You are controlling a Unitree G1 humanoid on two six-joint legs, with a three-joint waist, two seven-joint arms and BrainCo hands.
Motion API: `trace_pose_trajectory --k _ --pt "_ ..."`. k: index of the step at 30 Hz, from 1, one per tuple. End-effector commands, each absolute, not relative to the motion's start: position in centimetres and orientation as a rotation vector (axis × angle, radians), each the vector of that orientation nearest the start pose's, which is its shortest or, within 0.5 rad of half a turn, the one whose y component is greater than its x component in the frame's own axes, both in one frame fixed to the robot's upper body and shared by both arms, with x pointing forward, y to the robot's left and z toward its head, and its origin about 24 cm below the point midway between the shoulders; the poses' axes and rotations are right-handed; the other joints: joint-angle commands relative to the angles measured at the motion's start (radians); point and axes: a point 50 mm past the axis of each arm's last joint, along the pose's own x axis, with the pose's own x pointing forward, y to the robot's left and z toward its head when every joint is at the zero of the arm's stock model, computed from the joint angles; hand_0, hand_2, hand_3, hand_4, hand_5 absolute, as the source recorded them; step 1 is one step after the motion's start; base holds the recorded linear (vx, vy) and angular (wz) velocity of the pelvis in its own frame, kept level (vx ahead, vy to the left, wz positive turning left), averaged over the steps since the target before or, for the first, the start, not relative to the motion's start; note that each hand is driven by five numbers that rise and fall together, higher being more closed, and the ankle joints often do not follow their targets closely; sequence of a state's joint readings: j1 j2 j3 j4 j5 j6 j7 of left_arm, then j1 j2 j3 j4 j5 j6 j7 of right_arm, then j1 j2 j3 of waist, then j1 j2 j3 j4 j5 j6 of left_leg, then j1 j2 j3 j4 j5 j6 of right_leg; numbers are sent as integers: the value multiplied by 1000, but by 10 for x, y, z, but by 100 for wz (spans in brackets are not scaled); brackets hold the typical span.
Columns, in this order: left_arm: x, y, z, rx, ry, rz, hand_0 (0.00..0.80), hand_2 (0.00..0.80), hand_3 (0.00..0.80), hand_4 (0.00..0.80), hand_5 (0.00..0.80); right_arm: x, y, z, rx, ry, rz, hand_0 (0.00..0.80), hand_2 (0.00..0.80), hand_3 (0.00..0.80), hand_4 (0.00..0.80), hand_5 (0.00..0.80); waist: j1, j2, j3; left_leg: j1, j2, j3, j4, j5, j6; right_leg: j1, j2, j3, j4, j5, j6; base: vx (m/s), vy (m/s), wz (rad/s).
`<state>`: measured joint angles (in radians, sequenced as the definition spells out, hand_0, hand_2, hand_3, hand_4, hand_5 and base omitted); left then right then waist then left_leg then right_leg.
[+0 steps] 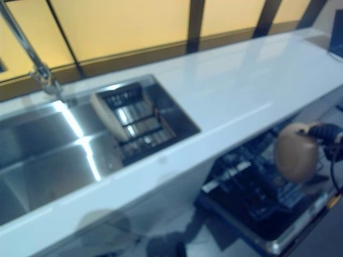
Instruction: Take plates into dishwasher
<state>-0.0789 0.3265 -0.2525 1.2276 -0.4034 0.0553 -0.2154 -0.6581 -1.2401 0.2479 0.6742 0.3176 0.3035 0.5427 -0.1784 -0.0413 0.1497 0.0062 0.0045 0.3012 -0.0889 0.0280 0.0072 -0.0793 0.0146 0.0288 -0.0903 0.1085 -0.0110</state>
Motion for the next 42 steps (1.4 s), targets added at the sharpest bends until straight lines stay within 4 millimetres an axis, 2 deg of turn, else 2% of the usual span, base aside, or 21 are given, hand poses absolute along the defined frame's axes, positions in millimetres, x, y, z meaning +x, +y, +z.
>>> trace_pose_trajectory --k 1,8,20,29,38,42 --pt "118 257 -147 2 1196 46 0 0 0 0 0 288 -405 228 -885 454 -52 800 800 800 800 800 20 -45 -26 42 24 -42 2 -82 -9 41 -11 -8 3 -51 63 0 0 0" --pt "122 255 -147 -2 1188 41 0 0 0 0 0 292 -389 212 -1064 496 44 800 800 800 800 800 24 -52 -26 43 24 -46 2 -81 -6 44 -11 -10 3 -50 66 0 0 0" --pt "122 259 -145 -4 1181 61 0 0 0 0 0 293 -366 182 -1080 508 171 800 800 800 800 800 25 -50 -7 35 24 -52 2 -77 -4 39 -14 -16 3 -51 65 0 0 0" --pt "123 258 -145 -5 1173 56 0 0 0 0 0 289 -360 162 -1083 521 200 800 800 800 800 800 28 -53 -3 35 25 -55 2 -77 -2 41 -15 -21 3 -52 65 0 0 0" --pt "123 259 -145 -5 1176 61 0 0 0 0 0 293 -344 159 -1121 454 243 800 800 800 800 800 29 -47 1 36 25 -58 2 -76 -2 44 -15 -20 3 -53 66 0 0 0" --pt "123 256 -146 -11 1173 55 0 0 0 0 0 297 -338 160 -1204 425 231 800 800 800 800 800 33 -41 2 36 24 -64 2 -76 -3 44 -16 -21 3 -54 66 0 0 0"
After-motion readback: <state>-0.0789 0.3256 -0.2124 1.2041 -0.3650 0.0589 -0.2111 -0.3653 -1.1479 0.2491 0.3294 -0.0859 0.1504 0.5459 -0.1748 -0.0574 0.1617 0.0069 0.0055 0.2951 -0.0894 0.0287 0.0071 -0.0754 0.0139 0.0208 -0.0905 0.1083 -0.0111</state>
